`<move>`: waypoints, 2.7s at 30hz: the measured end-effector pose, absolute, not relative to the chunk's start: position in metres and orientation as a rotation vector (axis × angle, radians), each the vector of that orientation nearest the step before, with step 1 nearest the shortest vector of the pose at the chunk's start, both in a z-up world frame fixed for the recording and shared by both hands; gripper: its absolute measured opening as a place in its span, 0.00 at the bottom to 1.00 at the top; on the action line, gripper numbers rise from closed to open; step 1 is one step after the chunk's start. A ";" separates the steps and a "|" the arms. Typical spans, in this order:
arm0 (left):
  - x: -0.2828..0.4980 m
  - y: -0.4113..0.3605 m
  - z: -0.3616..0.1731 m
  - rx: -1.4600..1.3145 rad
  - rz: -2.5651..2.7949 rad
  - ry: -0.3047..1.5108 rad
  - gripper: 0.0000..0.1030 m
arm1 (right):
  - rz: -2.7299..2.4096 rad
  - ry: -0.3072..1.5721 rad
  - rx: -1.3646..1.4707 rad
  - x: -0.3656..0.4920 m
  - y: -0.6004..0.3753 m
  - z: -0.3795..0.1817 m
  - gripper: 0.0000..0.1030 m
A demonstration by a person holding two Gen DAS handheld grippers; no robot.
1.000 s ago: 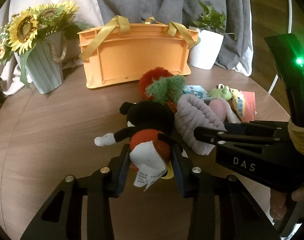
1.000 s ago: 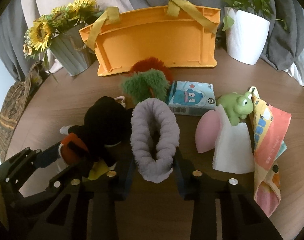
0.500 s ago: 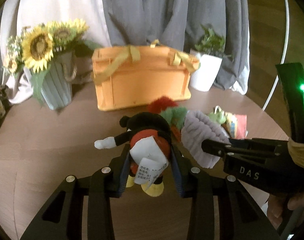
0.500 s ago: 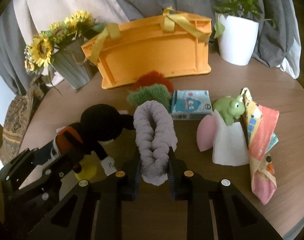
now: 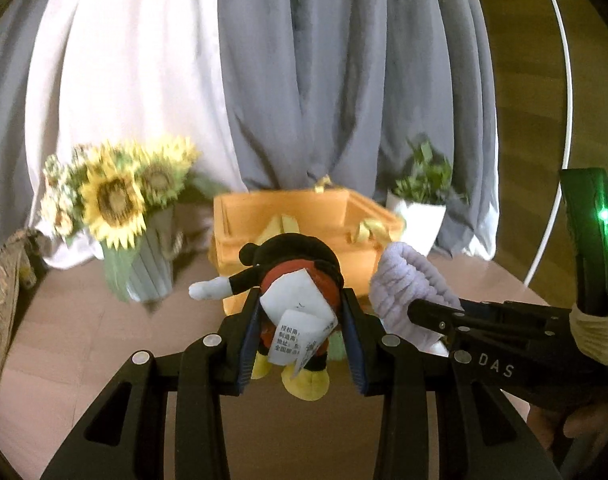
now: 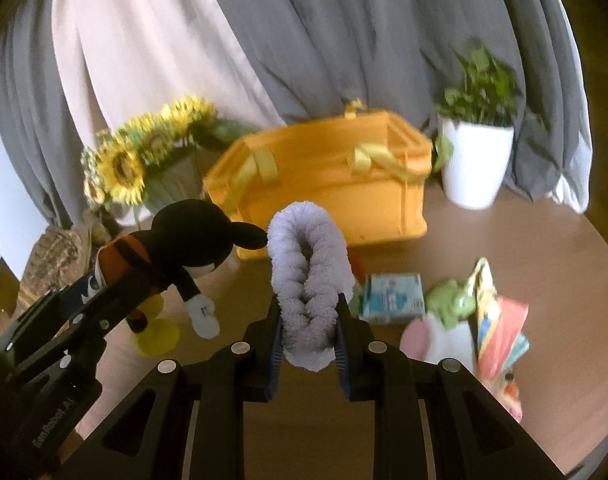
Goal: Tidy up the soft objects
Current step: 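Carry the plush and the ring with both tools over the orange crate, then open both tools to drop the plush and ring into the crate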
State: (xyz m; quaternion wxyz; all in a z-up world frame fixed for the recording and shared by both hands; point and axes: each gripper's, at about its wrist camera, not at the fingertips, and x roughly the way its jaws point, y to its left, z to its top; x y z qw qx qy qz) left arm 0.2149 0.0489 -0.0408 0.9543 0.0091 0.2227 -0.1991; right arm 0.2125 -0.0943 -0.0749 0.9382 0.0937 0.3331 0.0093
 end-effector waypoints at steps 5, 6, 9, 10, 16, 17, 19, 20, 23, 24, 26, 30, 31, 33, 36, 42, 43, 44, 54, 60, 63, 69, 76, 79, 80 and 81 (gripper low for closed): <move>0.222 0.048 -0.023 0.000 -0.373 0.404 0.36 | 0.047 0.618 0.186 0.224 -0.100 -0.054 0.23; 0.223 0.048 -0.020 0.000 -0.370 0.395 0.36 | 0.050 0.608 0.184 0.228 -0.101 -0.050 0.23; 0.231 0.045 -0.011 0.000 -0.360 0.358 0.36 | 0.056 0.567 0.185 0.236 -0.105 -0.039 0.23; 0.234 0.043 -0.008 0.001 -0.355 0.351 0.36 | 0.057 0.561 0.184 0.239 -0.106 -0.037 0.23; 0.252 0.039 0.001 -0.013 -0.341 0.319 0.36 | 0.069 0.523 0.174 0.258 -0.113 -0.023 0.23; 0.255 0.039 0.002 -0.013 -0.339 0.314 0.36 | 0.070 0.514 0.172 0.262 -0.114 -0.021 0.23; 0.263 0.037 0.003 -0.013 -0.336 0.306 0.36 | 0.072 0.501 0.172 0.266 -0.115 -0.018 0.23; 0.266 0.037 0.004 -0.014 -0.336 0.304 0.36 | 0.074 0.494 0.172 0.271 -0.115 -0.016 0.23; 0.279 0.034 0.007 -0.005 -0.334 0.289 0.36 | 0.078 0.482 0.173 0.280 -0.118 -0.013 0.23; 0.284 0.033 0.008 -0.002 -0.333 0.284 0.36 | 0.077 0.478 0.174 0.285 -0.119 -0.011 0.23; 0.291 0.032 0.010 -0.002 -0.335 0.278 0.36 | 0.077 0.468 0.180 0.292 -0.121 -0.008 0.23; 0.311 0.027 0.012 -0.001 -0.342 0.270 0.36 | 0.071 0.455 0.190 0.307 -0.124 -0.004 0.23; 0.318 0.026 0.011 -0.001 -0.346 0.270 0.36 | 0.070 0.454 0.192 0.310 -0.123 -0.003 0.23; 0.330 0.023 0.010 0.000 -0.354 0.273 0.36 | 0.063 0.452 0.195 0.320 -0.125 -0.003 0.23; 0.348 0.022 0.008 -0.007 -0.369 0.287 0.36 | 0.052 0.457 0.207 0.335 -0.128 -0.003 0.23; 0.394 0.011 -0.005 0.000 -0.395 0.320 0.36 | 0.013 0.488 0.219 0.368 -0.138 -0.013 0.23; 0.400 0.010 -0.008 0.003 -0.398 0.326 0.36 | 0.006 0.494 0.219 0.374 -0.140 -0.015 0.23; 0.406 0.008 -0.010 0.005 -0.401 0.332 0.36 | -0.001 0.500 0.220 0.379 -0.142 -0.018 0.23; 0.458 -0.007 -0.047 0.019 -0.426 0.415 0.36 | -0.051 0.581 0.228 0.427 -0.157 -0.049 0.23; 0.480 -0.018 -0.068 0.044 -0.443 0.480 0.37 | -0.063 0.639 0.236 0.446 -0.162 -0.069 0.23; 0.482 -0.025 -0.072 0.078 -0.440 0.483 0.40 | -0.066 0.674 0.242 0.455 -0.163 -0.077 0.23; 0.487 -0.025 -0.076 0.088 -0.421 0.507 0.61 | -0.093 0.721 0.263 0.466 -0.170 -0.090 0.40; 0.475 -0.015 -0.066 0.074 -0.373 0.489 0.67 | -0.111 0.765 0.251 0.457 -0.172 -0.083 0.53; 0.465 -0.011 -0.057 0.071 -0.362 0.472 0.70 | -0.124 0.750 0.249 0.450 -0.173 -0.076 0.58; 0.461 -0.010 -0.053 0.071 -0.355 0.465 0.71 | -0.126 0.743 0.247 0.446 -0.173 -0.073 0.58; 0.458 -0.008 -0.050 0.072 -0.350 0.460 0.73 | -0.128 0.735 0.246 0.443 -0.173 -0.070 0.58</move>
